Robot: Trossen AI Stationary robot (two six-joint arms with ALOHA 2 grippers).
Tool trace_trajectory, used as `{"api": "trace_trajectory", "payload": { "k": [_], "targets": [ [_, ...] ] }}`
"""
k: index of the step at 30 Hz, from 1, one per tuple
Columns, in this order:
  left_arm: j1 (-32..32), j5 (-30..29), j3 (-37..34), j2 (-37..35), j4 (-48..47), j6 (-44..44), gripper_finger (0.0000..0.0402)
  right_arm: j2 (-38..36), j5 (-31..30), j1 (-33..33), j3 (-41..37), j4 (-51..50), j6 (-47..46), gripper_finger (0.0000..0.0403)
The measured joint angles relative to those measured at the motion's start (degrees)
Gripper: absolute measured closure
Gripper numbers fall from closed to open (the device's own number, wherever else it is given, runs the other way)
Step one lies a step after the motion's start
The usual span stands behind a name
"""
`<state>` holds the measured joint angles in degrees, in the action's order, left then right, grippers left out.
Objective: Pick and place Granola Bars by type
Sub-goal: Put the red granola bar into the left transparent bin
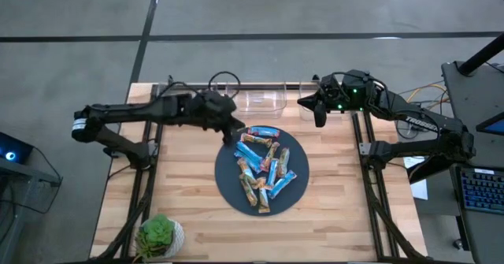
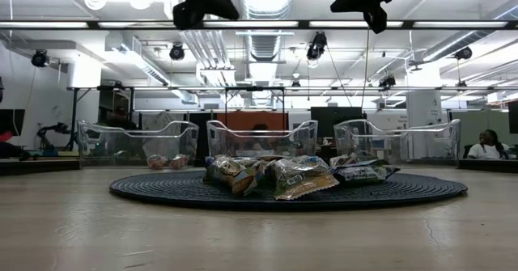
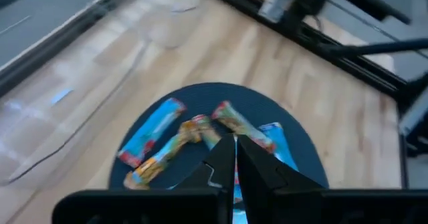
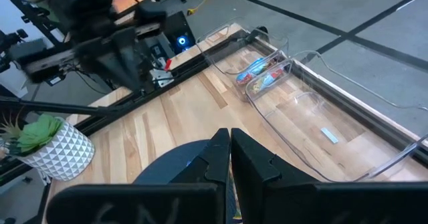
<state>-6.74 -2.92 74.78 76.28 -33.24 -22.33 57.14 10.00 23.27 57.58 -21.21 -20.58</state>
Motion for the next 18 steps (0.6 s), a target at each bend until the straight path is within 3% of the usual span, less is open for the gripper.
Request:
{"api": "trace_trajectory", "payload": {
  "k": [14, 18],
  "targets": [
    [5.54, -0.04, -0.07, 0.54, 0.1, 1.51, 0.0401, 0.01, 0.04, -0.01, 0.0, 0.0, -0.02, 0.0394],
    [6.67, -2.89, -0.74, 0.51, 0.03, 1.92, 0.0401, 0.0, 0.53, -0.2, 0.0, 0.0, -0.02, 0.0394]
  ]
}}
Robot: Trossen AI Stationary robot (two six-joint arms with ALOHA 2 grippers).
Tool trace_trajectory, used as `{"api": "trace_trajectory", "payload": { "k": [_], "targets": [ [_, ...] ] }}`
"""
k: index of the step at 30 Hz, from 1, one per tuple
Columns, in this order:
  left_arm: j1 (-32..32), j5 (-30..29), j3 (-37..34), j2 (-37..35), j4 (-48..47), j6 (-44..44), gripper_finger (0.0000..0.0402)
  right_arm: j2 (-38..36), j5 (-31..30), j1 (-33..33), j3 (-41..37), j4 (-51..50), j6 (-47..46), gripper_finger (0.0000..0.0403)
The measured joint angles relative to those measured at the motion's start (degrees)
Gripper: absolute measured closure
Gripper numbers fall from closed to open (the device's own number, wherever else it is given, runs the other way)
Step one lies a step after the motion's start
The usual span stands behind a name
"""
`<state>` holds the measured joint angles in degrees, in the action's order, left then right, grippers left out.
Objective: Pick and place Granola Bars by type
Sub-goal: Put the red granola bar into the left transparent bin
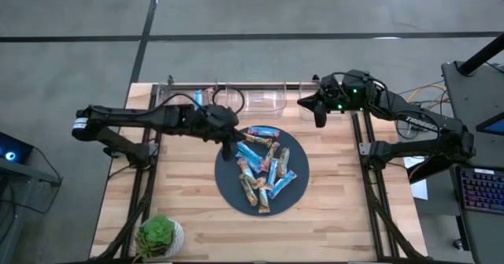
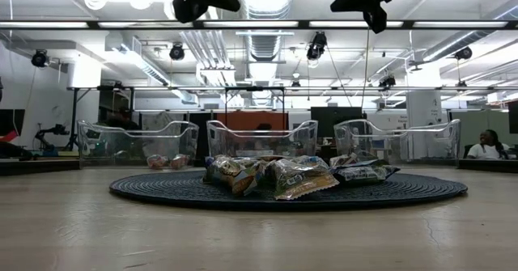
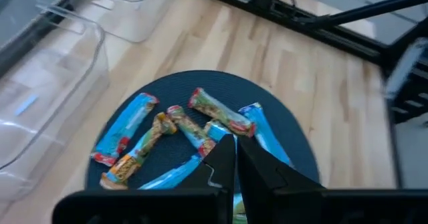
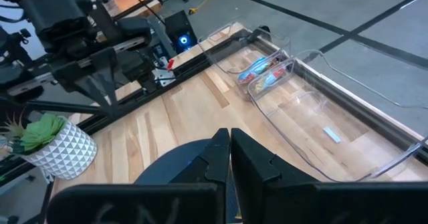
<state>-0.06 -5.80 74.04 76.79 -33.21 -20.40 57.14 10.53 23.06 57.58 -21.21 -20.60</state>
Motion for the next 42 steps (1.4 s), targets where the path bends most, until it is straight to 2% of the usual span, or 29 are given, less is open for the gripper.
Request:
{"api": "trace_trajectory", "payload": {
  "k": [4, 13, 20, 32, 38, 42],
  "targets": [
    [0.95, -2.73, -2.37, -1.41, 1.76, 0.25, 0.0401, 0.0, 0.37, -1.67, 0.0, 0.0, 0.02, 0.0394],
    [1.26, -2.94, -11.39, -9.75, 10.61, 0.56, 0.0401, 0.01, 0.6, -8.8, 0.0, 0.04, 1.07, 0.0394],
    [1.26, -3.57, -16.72, -16.01, 11.75, 1.1, 0.0401, 0.02, 0.46, -12.21, 0.0, 0.33, 1.09, 0.0394],
    [1.23, -3.76, -18.99, -19.62, 11.79, 6.83, 0.0401, 0.66, 0.43, -17.27, 0.02, 0.89, 1.05, 0.0394],
    [1.19, -3.74, -19.02, -19.62, 11.76, 7.21, 0.0401, 5.09, 0.45, -18.84, 3.38, -0.21, 2.0, 0.0394],
    [1.21, -3.74, -19.02, -19.62, 11.74, 7.79, 0.0401, 8.88, 0.39, -18.81, 7.73, -6.09, 5.47, 0.0394]
  ]
}}
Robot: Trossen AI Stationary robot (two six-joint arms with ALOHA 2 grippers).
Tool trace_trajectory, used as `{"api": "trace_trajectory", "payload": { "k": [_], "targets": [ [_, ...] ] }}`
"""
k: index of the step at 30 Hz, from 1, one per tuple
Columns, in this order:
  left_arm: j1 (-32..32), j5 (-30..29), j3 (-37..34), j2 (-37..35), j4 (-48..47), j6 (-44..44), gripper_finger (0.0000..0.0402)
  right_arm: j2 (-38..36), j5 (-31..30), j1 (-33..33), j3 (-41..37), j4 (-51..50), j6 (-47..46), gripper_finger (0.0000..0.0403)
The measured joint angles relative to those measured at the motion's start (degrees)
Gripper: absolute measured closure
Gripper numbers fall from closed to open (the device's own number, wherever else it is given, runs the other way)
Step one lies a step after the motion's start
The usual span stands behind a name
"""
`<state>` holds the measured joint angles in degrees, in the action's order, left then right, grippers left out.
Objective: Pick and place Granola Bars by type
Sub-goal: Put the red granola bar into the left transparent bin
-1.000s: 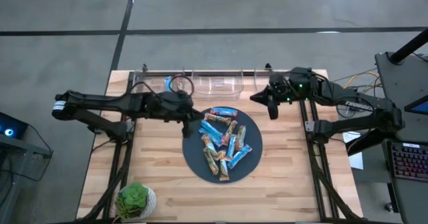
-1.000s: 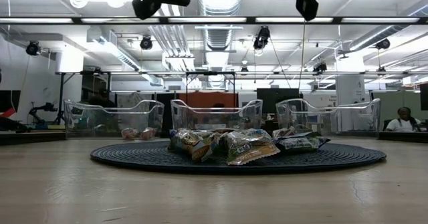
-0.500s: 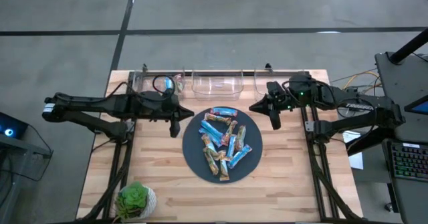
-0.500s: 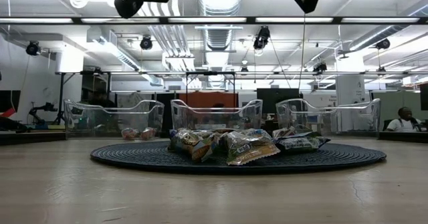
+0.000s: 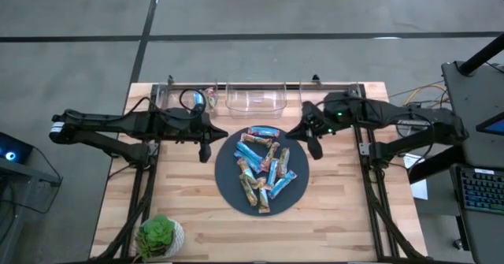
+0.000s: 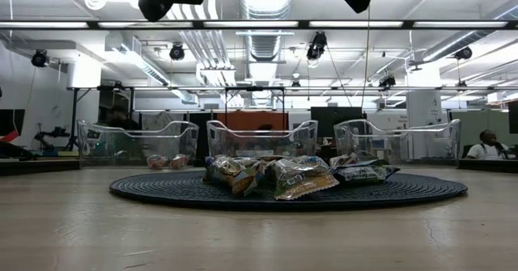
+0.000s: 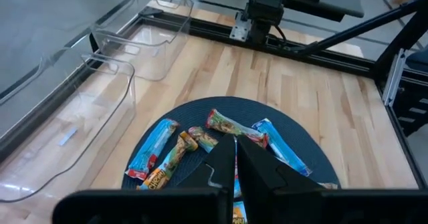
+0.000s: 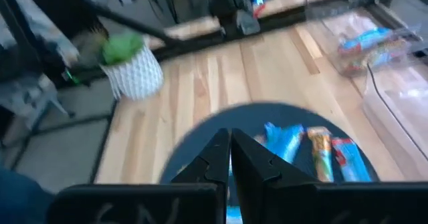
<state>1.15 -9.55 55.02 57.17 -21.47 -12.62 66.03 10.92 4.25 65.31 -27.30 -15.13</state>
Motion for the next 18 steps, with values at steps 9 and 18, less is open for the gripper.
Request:
{"api": "trace_trajectory", "payload": {
  "k": [9, 18],
  "targets": [
    [0.0, -0.02, 0.0, 0.0, -0.17, 0.67, 0.0401, 6.95, 0.02, 0.0, 9.26, -15.76, 7.52, 0.0394],
    [0.0, -0.54, 0.0, 0.0, -0.24, 0.67, 0.0401, 11.03, 0.04, 0.0, 13.12, -24.82, 13.15, 0.0394]
  ]
}}
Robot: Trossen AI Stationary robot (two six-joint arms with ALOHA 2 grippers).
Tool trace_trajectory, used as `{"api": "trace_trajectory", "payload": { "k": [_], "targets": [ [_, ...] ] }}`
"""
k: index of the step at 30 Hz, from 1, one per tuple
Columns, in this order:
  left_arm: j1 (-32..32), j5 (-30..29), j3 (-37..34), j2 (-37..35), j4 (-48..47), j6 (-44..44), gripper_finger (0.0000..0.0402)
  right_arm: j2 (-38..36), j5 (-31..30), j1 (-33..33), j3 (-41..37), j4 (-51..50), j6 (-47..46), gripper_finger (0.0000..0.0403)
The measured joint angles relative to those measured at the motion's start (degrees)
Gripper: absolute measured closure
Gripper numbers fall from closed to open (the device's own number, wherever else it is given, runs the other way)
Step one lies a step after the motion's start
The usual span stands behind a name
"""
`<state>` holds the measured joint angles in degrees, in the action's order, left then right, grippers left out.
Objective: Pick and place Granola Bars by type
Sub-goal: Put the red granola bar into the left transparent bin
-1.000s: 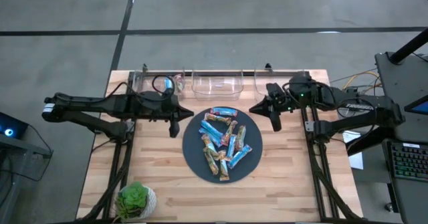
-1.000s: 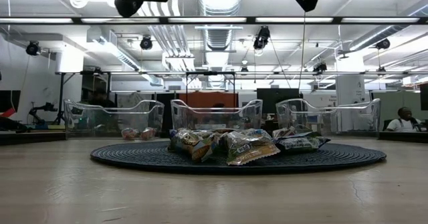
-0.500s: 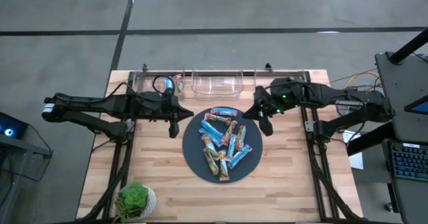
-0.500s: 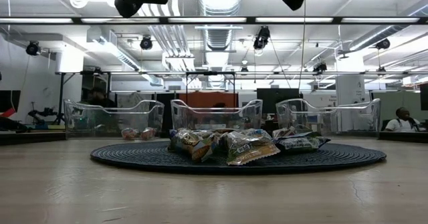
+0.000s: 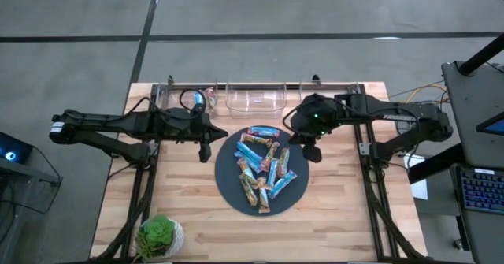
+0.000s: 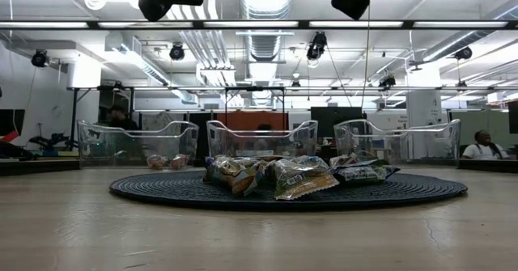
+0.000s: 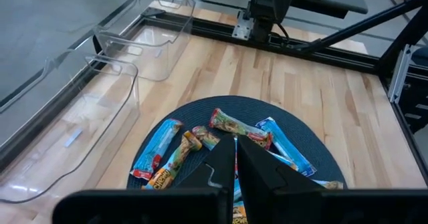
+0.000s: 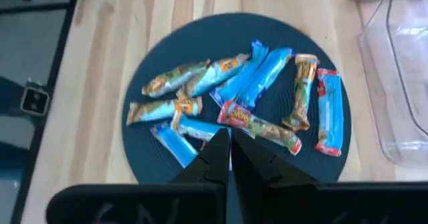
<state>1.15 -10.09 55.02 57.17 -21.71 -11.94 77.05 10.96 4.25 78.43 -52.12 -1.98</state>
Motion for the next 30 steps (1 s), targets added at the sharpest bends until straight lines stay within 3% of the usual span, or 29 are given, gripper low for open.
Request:
{"api": "trace_trajectory", "payload": {
  "k": [12, 25, 30],
  "targets": [
    [0.04, -0.09, 0.0, 0.0, -0.35, -0.02, 0.0401, 0.79, -0.02, 0.04, -0.07, -5.11, 6.82, 0.0376],
    [0.02, -0.11, 0.0, 0.02, -0.76, -0.39, 0.0401, 1.07, -5.12, 0.48, -0.62, -6.9, 11.09, 0.023],
    [-0.02, -0.11, 0.0, 0.02, -0.81, -0.42, 0.0401, 1.07, -5.64, 0.52, -1.61, -7.25, 15.53, 0.02]
  ]
}}
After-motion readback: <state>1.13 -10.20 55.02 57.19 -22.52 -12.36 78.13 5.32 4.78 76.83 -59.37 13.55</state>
